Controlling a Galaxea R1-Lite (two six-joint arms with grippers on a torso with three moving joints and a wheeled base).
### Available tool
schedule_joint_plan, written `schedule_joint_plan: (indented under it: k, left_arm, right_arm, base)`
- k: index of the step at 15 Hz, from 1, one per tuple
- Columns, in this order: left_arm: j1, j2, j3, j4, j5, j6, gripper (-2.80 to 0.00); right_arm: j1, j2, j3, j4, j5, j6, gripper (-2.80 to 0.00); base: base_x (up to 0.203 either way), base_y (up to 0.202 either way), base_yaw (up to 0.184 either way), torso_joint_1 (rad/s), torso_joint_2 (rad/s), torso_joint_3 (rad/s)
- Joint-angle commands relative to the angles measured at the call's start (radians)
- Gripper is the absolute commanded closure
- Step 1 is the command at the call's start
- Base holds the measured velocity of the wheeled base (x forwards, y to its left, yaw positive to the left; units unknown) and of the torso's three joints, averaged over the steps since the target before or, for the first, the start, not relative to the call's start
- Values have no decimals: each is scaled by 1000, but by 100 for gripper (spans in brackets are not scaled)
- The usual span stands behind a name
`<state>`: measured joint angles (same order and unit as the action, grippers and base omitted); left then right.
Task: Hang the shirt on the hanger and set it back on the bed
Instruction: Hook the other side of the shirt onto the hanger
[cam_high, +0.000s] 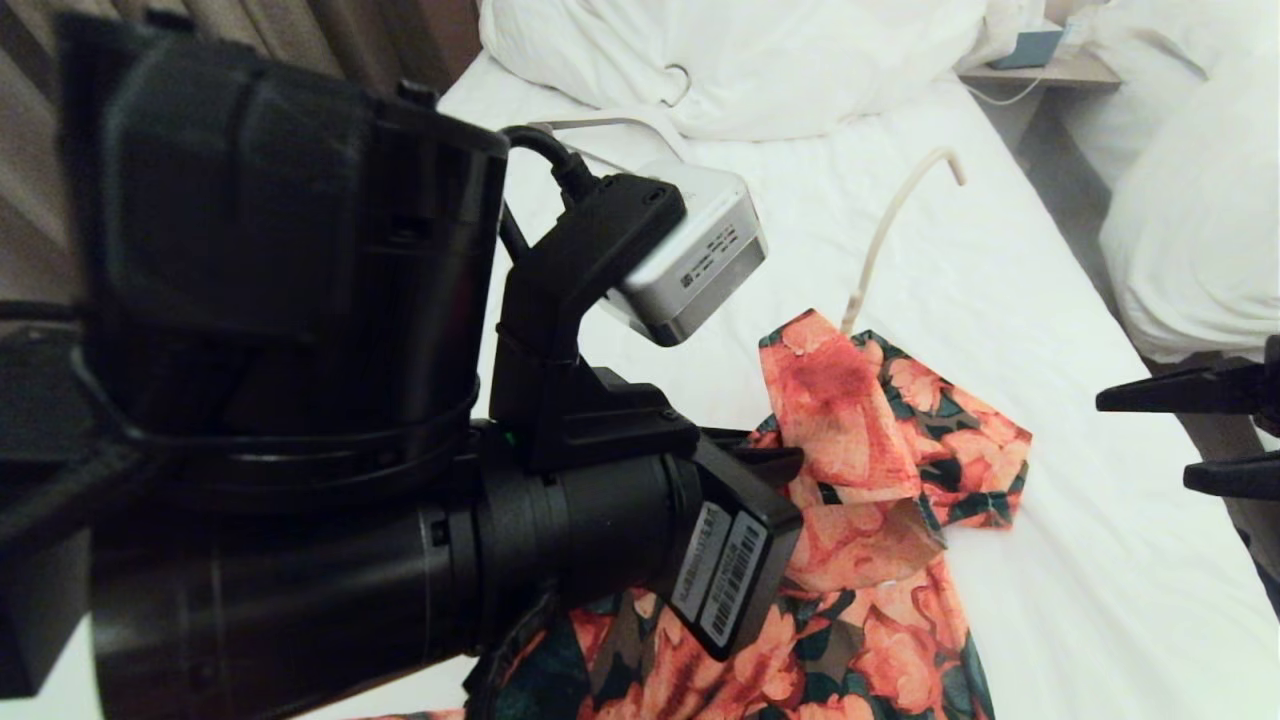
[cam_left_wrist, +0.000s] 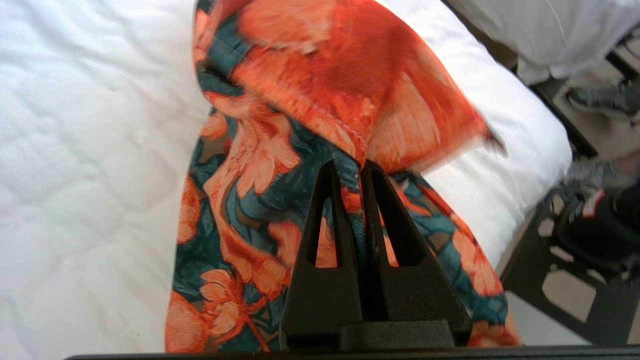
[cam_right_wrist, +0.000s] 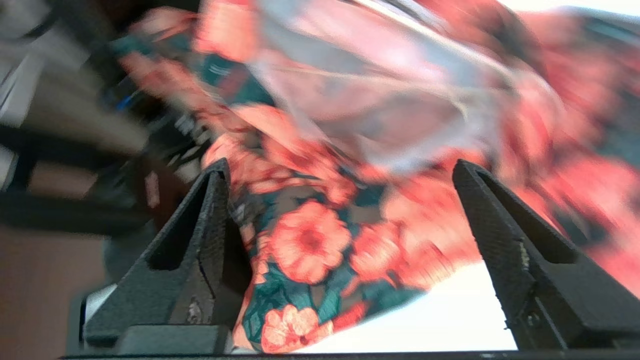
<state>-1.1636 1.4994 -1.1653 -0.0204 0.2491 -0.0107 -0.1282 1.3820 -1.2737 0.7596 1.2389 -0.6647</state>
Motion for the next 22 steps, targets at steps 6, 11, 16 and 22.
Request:
schedule_joint_plan:
  k: [6,11,16,22]
  left_arm:
    - [1,-47,-40,-2,47,-79,0]
    - [1,-100,-35,-1,45,-148,0]
    - [-1,-120,-35,-1,39,-175,0]
    - [0,-142,-41,-3,-10,-176,0]
  right_arm:
    - [-331,107,43,-25,8,133,-280]
    - [-287,147,-29,-115,-5,324,0]
    - [53,180,-173,-29,-468,597,0]
    - [259,235,-212,11,-659,666,0]
  base:
    - [0,0,0,0,0,0]
    - [0,0,0,0,0,0]
    - [0,0,0,0,0,0]
    - [0,0,0,0,0,0]
